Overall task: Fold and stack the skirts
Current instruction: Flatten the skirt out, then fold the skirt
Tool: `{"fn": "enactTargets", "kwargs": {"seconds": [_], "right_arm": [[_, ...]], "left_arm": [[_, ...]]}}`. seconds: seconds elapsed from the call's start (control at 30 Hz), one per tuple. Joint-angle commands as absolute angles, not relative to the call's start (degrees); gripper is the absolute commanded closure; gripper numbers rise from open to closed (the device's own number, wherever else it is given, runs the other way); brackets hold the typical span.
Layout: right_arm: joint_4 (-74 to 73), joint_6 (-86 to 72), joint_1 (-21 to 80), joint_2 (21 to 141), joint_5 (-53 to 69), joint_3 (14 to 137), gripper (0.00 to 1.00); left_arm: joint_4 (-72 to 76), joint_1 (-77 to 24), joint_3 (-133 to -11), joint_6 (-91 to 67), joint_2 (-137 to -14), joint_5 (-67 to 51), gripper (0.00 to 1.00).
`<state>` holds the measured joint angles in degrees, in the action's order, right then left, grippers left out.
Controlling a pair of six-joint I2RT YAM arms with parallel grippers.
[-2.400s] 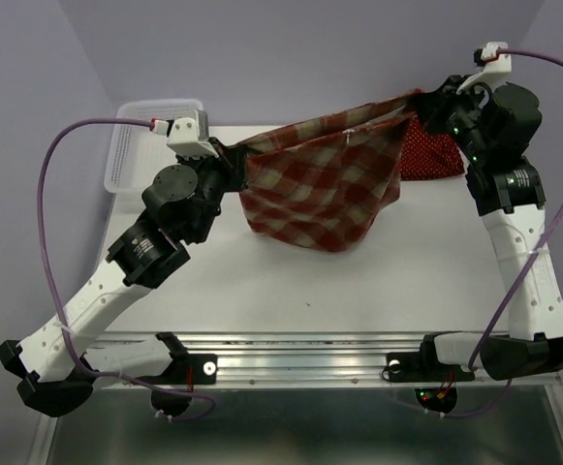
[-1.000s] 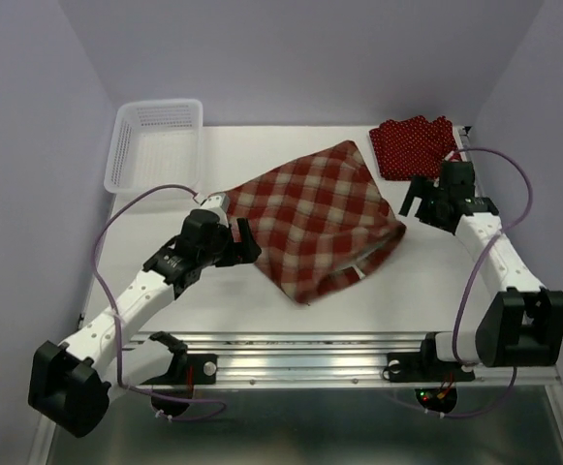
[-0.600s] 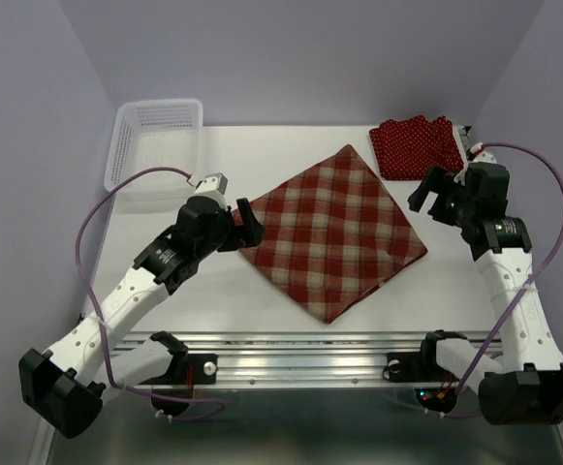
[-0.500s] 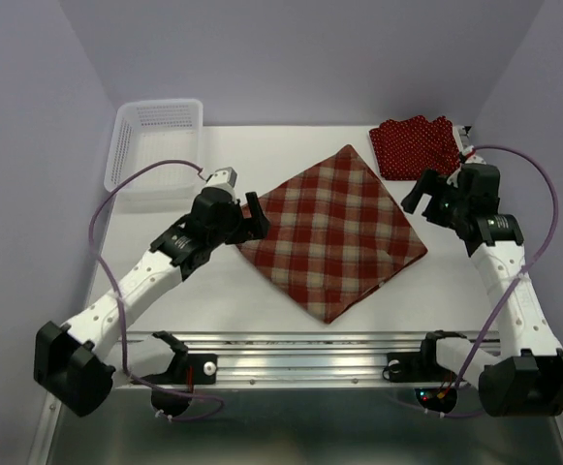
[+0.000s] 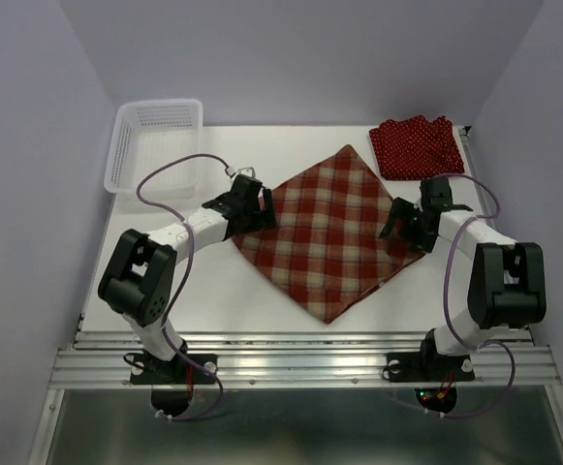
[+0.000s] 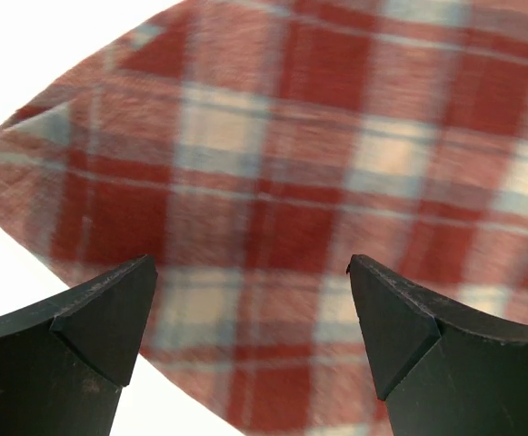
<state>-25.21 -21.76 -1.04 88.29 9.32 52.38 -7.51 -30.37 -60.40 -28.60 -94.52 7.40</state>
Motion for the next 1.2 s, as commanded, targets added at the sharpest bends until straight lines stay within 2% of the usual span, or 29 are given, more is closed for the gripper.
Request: {"fn": "enactTargets", "kwargs": {"seconds": [0.0, 0.17, 0.37, 0.47, 0.6, 0.73, 0.9, 0.93, 1.0, 1.17], "right_arm": [[-18.5, -20.2, -0.8, 92.5, 6.2, 54.1, 0.00], [-16.3, -18.9, -0.8, 100.5, 3.6, 57.9, 0.00], [-15.9, -18.3, -0.8, 104.3, 0.7, 61.3, 0.00], [-15.5, -17.1, -0.3, 102.6, 5.1, 61.5, 0.00], [-18.1, -14.0, 5.1, 93.3, 2.0, 60.3, 0.00], [-21.6, -12.6, 15.0, 85.3, -3.9, 58.3, 0.00], [-24.3, -13.6, 29.5, 77.1, -5.4, 53.8, 0.00], [-25.6, -13.6, 35.3, 76.2, -5.9, 53.4, 0.00], [-26.8, -14.1, 43.5, 75.2, -6.7, 52.9, 0.00], [-33.1, -16.4, 56.0, 78.5, -8.8, 54.8, 0.00]], "left_arm": [[-4.3, -26.1, -58.3, -29.8, -98.6, 6.0, 0.01], [-2.7, -22.4, -55.6, -31.4, -101.5, 4.3, 0.01], [-6.7, -22.2, -52.7, -32.5, -95.7, 8.0, 0.01], [-8.9, -22.1, -49.2, -33.1, -91.5, 9.3, 0.01], [-12.2, -22.1, -47.8, -35.1, -84.5, 12.1, 0.01], [-15.5, -21.8, -49.1, -37.5, -77.0, 17.2, 0.01], [-17.2, -18.9, -48.8, -40.2, -76.3, 17.8, 0.01], [-17.2, -18.5, -48.6, -40.6, -76.7, 17.7, 0.01], [-16.1, -18.1, -47.6, -41.5, -78.2, 16.6, 0.01], [-11.3, -17.3, -46.2, -42.1, -81.2, 13.0, 0.01]]}}
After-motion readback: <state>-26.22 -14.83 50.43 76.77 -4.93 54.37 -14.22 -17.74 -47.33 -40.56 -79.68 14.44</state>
